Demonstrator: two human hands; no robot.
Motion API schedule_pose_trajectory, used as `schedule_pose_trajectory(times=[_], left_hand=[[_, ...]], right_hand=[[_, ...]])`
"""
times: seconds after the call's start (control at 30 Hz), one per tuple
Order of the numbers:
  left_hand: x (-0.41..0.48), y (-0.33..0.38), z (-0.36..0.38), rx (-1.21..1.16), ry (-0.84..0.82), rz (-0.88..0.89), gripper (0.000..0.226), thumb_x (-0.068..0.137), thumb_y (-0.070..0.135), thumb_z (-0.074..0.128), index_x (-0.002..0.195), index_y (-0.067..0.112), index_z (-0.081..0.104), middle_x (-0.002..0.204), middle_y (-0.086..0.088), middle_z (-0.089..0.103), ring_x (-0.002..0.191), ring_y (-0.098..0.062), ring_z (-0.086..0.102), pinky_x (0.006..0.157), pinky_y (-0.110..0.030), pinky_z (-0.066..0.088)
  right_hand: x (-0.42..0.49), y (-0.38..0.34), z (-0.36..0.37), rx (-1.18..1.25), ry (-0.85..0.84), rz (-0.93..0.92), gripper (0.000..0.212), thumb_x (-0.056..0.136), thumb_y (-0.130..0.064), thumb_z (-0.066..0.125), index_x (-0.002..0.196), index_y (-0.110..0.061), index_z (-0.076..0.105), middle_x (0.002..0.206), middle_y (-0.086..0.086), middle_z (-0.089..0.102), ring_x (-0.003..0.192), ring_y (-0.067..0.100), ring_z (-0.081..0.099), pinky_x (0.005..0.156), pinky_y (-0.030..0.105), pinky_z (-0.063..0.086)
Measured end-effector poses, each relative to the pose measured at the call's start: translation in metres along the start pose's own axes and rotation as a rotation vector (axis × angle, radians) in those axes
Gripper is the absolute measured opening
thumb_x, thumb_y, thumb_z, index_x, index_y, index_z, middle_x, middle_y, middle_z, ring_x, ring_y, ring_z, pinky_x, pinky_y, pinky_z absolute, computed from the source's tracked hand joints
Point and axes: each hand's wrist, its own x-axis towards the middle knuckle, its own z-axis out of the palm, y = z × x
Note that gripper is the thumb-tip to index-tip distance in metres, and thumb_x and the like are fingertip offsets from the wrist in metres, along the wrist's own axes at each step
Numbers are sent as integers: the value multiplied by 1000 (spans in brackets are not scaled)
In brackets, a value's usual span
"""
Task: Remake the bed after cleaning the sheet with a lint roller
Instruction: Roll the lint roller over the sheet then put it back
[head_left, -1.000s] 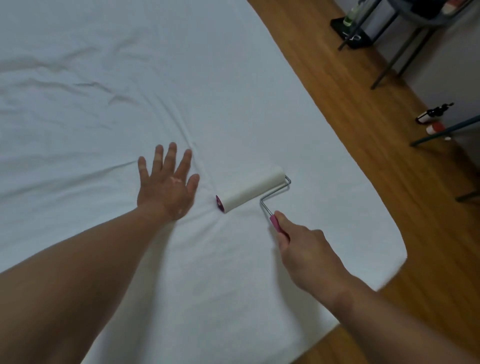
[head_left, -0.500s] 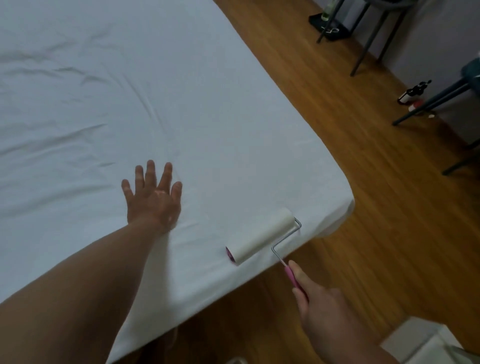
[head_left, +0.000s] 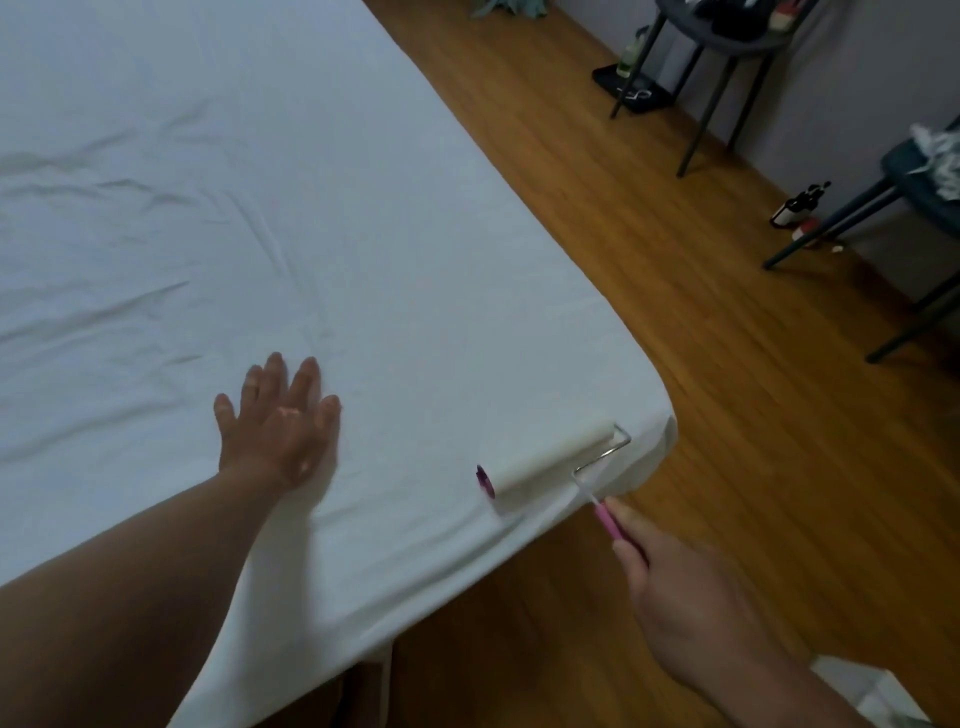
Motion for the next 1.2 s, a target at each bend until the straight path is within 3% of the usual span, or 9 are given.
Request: schedule_pose_trajectory(times=[0.1,0.23,0.37,0.6,0.7,0.9,1.03,1.2], left_hand=[[33,3,-8,-33,-7,-11,66,99,62,16,158,35,6,167,-3,-3,154,-25,-2,120,-59,7],[87,0,-20,-27,-34,-6,66,99,63,16,158,36,6,168,-2,-5,154,-25,-5,120,-60,5],[139,-7,-25,-6,-16,-43,67,98,64,14,158,36,4,168,-1,-6,154,-26,-6,120,-61,5],[226,-29,-41,17,46,-55,78,89,77,0,157,39,-7,167,2,-13,153,-23,-12,119,-60,-5],[271,-37,-51,21,16,-66,78,87,78,-3,155,41,-12,165,3,-21,152,-24,-17,117,-64,-8],[365,-50,-74,-35,8,-96,73,89,76,-2,153,45,-14,165,3,-21,152,-24,-21,116,-66,-10],[400,-50,-78,-31,55,-90,70,90,74,-4,152,46,-17,165,2,-21,152,-25,-21,115,-66,-9],[414,-48,-70,9,96,-72,67,92,68,-9,151,41,-26,164,-3,-25,149,-29,-26,113,-69,-10]], right_hand=[[26,-18,14,1,-12,-2,44,103,-43,37,146,-52,31,89,-6,64,73,10,60,68,33,52],[71,-48,2,-31,-6,-47,40,105,-39,33,144,-39,41,112,-1,69,98,20,64,84,37,54],[123,-87,-11,-125,-42,-103,42,106,-37,30,149,-37,35,121,-2,66,110,24,59,89,36,51],[217,-163,-23,-106,-27,-138,40,106,-40,29,144,-36,40,113,1,65,94,25,58,74,32,44],[267,-205,-33,-93,-7,-160,38,106,-39,31,141,-35,44,112,6,64,102,31,59,75,33,43],[379,-292,-49,-84,51,-251,22,105,-30,33,104,-20,53,81,3,56,83,29,56,56,32,39],[444,-353,-61,-78,59,-285,23,105,-28,34,98,-15,51,86,7,57,86,33,55,60,33,40],[518,-426,-84,-93,39,-287,20,100,-18,37,100,-11,56,91,10,55,84,33,53,71,41,54]])
